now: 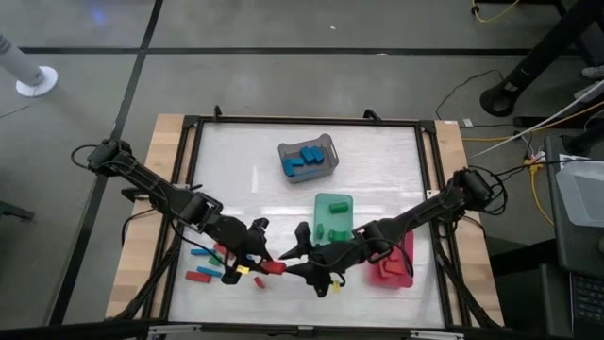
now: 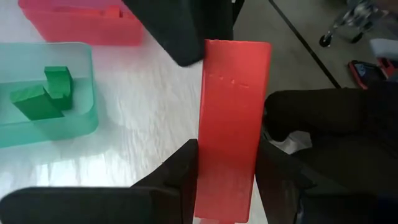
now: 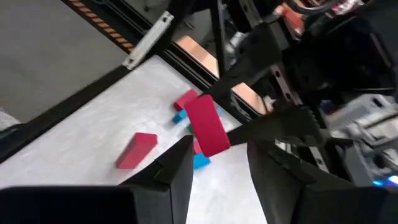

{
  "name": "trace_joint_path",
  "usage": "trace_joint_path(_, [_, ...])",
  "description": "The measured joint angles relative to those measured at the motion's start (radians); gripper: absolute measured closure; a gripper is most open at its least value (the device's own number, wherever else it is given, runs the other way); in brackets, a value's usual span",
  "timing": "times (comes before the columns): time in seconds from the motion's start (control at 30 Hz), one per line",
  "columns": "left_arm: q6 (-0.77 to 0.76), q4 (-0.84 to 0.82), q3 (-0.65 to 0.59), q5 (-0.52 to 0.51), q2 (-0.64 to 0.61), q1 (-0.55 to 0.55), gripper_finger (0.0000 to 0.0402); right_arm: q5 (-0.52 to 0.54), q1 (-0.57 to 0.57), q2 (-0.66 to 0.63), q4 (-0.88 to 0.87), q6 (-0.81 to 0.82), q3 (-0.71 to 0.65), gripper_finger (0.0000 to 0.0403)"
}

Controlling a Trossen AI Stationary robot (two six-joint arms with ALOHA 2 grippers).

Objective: Sort blocks
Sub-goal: Put the red block into the pink bin

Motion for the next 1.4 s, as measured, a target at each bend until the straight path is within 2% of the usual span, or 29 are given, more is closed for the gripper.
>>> trace_joint_path(0.1, [0.0, 0.001, 0.0, 0.0, 0.0, 0.009, 0.0284, -0.025, -0.006, 0.0, 0.001, 0.0, 0.0, 0.0249])
trace_joint_path(0.7, [-0.002, 0.006, 0.0, -0.001, 0.0, 0.052, 0.0284, -0.025, -0.042, 0.0, -0.001, 0.005, 0.0, 0.0252])
trace_joint_path(0.8, [0.006, 0.016, 0.0, -0.001, 0.0, 0.052, 0.0284, -0.032, -0.044, 0.0, -0.005, 0.005, 0.0, 0.027])
trace_joint_path(1.0, [0.046, 0.039, 0.0, 0.008, 0.0, 0.051, 0.0284, -0.062, -0.041, 0.0, -0.011, -0.004, 0.0, 0.0335])
trace_joint_path(1.2, [0.043, 0.046, 0.0, -0.007, -0.001, 0.05, 0.0283, -0.067, -0.042, 0.0, -0.02, 0.089, -0.001, 0.0346])
trace_joint_path(1.4, [-0.019, 0.008, 0.0, -0.045, -0.001, 0.052, 0.0253, -0.065, -0.036, 0.0, -0.13, 0.249, -0.001, 0.0334])
